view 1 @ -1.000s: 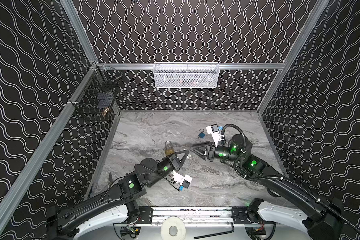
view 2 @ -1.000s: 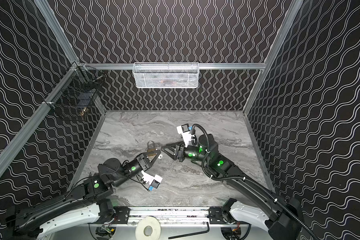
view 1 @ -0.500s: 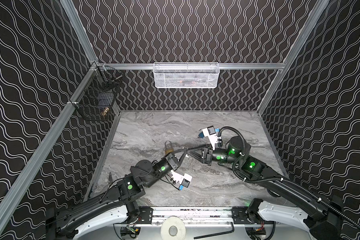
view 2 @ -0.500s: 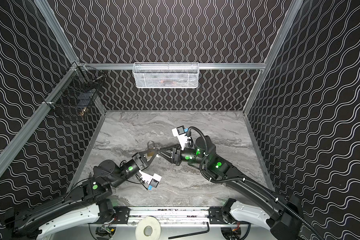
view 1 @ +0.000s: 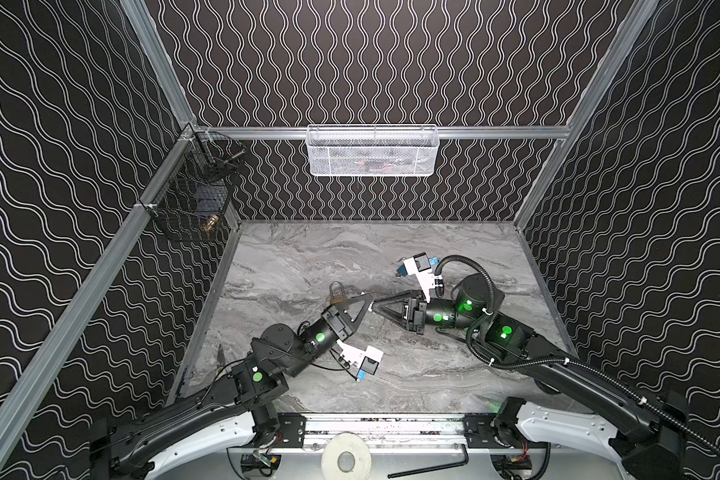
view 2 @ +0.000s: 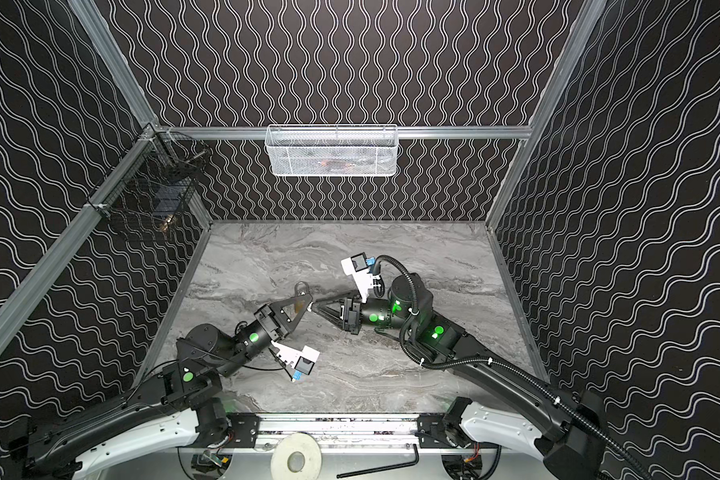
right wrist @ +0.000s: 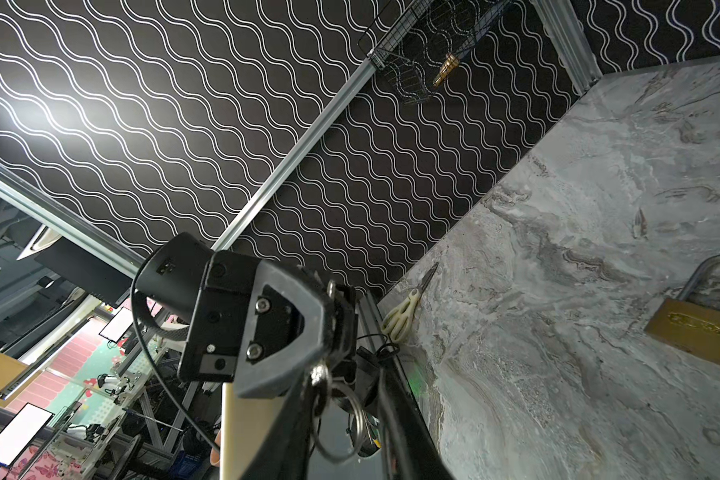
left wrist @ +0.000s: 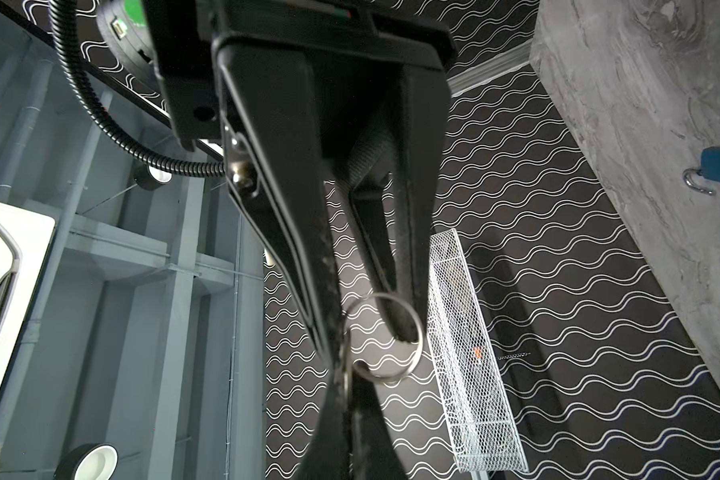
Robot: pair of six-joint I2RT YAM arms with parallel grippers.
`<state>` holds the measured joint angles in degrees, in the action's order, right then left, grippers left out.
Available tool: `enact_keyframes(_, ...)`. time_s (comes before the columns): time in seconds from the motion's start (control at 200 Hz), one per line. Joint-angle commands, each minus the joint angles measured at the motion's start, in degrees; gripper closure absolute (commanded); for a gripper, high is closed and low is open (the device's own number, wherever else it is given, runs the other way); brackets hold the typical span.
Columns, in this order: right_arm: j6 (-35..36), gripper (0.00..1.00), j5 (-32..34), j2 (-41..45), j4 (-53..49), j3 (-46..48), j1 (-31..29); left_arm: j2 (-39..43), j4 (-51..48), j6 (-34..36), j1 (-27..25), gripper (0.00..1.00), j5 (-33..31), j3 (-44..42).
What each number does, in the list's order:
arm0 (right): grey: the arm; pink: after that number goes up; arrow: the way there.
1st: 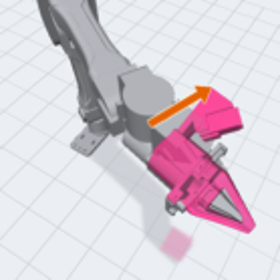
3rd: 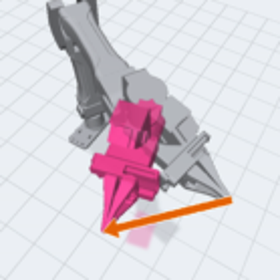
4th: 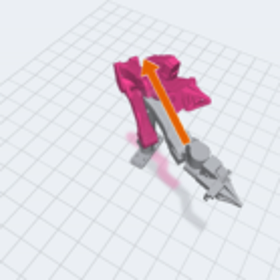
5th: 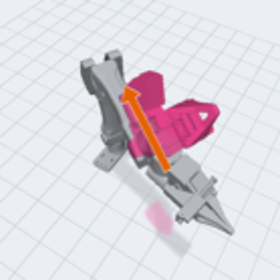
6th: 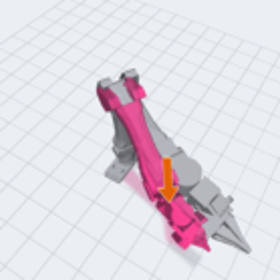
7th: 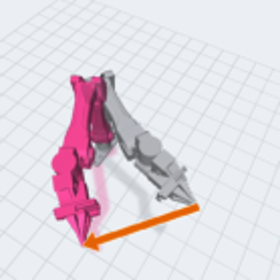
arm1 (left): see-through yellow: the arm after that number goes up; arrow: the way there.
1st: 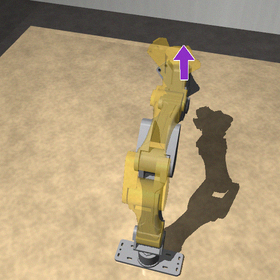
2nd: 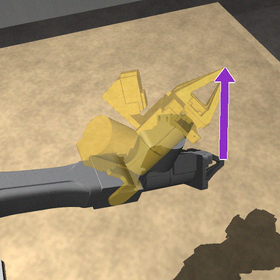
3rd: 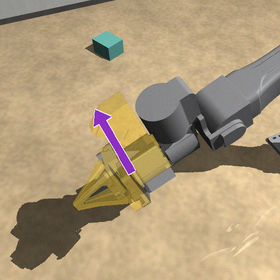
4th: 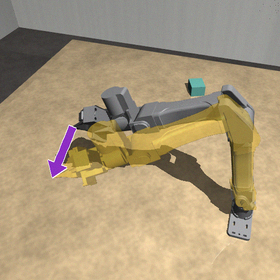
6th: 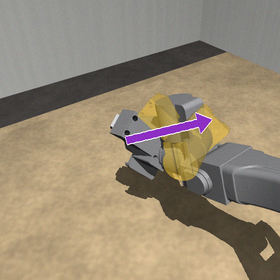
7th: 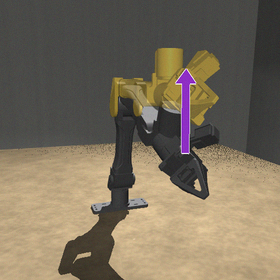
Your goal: Unlock with the key
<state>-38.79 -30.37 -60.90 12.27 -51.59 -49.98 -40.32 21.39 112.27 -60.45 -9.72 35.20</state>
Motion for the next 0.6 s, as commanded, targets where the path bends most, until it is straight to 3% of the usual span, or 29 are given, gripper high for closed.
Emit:
enact_keyframes(0.0,-0.91,0.71,-1.33,-0.50,1.18,-1.08,-0.12,0.16,4.32,-1.62,-0.10,1.00,1.19,0.20)
enact_keyframes(0.18,-1.90,0.71,-2.76,-0.89,2.69,-1.01,-0.30,-0.13,4.36,-1.70,-0.11,1.00,1.72,0.29)
enact_keyframes(0.591,-1.81,0.84,-1.69,-0.95,2.05,-1.32,-0.82,-1.11,6.06,-2.14,-0.11,1.00,2.40,0.04)
